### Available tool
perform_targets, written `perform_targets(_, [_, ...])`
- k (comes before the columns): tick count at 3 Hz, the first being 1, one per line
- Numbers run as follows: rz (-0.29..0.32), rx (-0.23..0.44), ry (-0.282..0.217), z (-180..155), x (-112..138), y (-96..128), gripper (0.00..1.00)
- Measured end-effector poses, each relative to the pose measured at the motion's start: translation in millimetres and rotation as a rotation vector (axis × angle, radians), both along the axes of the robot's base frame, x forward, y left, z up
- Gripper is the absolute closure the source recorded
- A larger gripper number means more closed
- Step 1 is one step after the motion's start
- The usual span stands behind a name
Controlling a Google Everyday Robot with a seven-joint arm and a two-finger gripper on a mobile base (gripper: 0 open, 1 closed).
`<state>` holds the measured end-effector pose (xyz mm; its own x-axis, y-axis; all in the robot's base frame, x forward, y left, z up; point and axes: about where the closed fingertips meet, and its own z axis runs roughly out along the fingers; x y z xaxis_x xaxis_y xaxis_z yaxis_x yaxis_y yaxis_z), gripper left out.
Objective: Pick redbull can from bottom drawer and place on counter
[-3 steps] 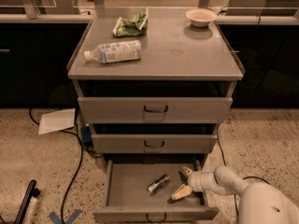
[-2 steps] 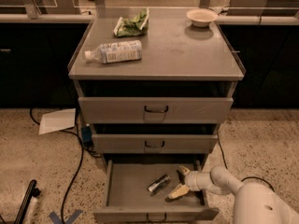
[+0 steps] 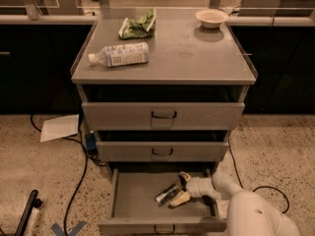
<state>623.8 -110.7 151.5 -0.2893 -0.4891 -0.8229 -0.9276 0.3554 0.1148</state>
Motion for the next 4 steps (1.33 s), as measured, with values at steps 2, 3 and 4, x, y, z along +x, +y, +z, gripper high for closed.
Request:
perform_targets(2, [-0.016,-0.008,0.008,-3.6,-1.4,-0.8,0.00])
perform_targets(3, [-0.032,0.007,0.024,-16.4,-1.9,8.0,0.00])
perform_targets(4, [-0.022,0.027,0.032,-26.1,-1.7,21.1,0.00])
